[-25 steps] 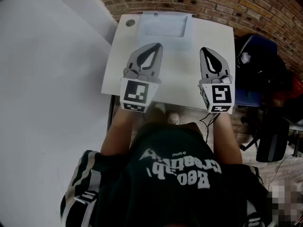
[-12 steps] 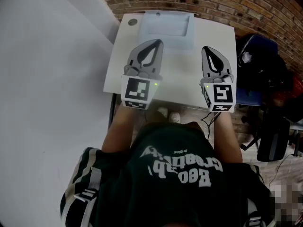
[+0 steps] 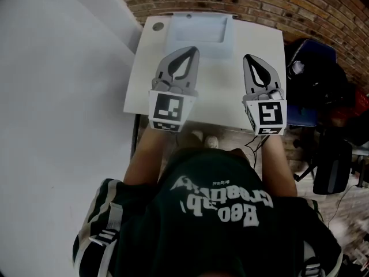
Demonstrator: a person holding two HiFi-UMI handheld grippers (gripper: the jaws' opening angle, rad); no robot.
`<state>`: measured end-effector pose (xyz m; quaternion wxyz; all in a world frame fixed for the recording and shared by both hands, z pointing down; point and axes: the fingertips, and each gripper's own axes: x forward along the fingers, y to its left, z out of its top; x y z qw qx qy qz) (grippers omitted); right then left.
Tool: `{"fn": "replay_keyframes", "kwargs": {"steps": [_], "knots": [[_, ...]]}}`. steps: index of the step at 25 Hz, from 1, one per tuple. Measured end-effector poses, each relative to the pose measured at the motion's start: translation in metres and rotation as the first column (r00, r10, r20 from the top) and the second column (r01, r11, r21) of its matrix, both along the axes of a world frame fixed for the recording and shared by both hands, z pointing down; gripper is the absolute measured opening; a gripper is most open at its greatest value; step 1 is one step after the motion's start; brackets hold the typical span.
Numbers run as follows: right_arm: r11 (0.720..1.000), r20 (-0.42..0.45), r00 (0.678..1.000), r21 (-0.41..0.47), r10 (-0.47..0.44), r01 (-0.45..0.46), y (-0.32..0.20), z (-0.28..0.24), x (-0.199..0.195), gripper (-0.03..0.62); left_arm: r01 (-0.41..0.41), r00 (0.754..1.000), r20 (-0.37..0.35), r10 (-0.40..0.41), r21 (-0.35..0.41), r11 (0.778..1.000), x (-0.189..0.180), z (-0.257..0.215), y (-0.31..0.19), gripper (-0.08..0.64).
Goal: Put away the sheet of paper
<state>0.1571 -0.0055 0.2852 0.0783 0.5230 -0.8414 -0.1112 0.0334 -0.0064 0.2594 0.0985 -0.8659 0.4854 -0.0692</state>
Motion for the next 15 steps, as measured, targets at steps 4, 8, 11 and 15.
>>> {"fn": "replay_keyframes", "kwargs": {"steps": [4,8,11,15], "knots": [[1.000,0.000,1.000,0.004,0.009,-0.009,-0.0012,0.0000,0.0029,-0.006,0.004,1.000,0.003,-0.004,0.003,1.000,0.0009,-0.0012,-0.0014,0.000],[1.000,0.005,1.000,0.002,0.007,-0.007,-0.0025,-0.0009,0.0021,-0.006,-0.004,1.000,-0.001,0.004,0.001,1.000,0.0033,-0.0014,-0.0032,0.000],[1.000,0.004,1.000,0.004,0.005,-0.005,-0.0028,-0.0004,0.0001,-0.006,-0.005,1.000,0.002,0.005,0.004,1.000,0.0034,-0.0001,-0.0044,0.000],[1.000,-0.003,1.000,0.005,0.008,-0.008,-0.0039,0.0018,0.0003,-0.006,-0.002,1.000,0.002,0.002,0.005,1.000,0.0023,0.0015,-0.0061,0.000]]}}
